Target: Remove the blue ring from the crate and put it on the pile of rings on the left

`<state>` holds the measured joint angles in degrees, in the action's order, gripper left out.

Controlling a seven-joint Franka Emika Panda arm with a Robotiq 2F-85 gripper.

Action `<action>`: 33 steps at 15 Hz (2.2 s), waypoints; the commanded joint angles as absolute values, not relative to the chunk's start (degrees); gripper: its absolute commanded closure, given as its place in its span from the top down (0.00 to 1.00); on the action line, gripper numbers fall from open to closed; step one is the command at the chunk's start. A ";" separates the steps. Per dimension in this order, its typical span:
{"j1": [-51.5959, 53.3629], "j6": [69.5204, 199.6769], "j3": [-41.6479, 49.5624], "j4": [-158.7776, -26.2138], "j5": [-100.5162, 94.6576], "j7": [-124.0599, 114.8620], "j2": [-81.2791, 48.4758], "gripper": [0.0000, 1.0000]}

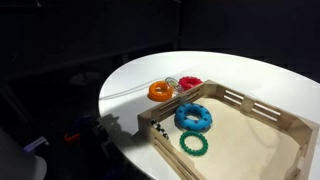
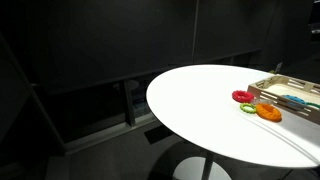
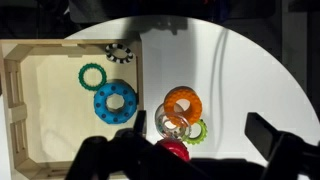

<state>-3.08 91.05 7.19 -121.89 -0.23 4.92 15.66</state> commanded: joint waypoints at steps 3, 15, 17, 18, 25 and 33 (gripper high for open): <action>-3.66 90.93 6.69 -121.73 -0.11 5.05 15.63 1.00; -3.81 89.69 6.84 -117.19 0.29 4.42 13.85 1.00; -4.22 89.94 7.18 -115.79 0.12 4.20 12.92 1.00; -4.49 90.10 7.34 -115.23 0.01 4.12 12.44 1.00; -8.26 94.25 9.74 -113.40 -2.09 4.36 7.36 1.00; -11.36 99.96 12.07 -112.95 -4.42 3.96 0.84 1.00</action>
<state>-10.78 99.97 11.80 -115.22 -3.20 4.58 3.17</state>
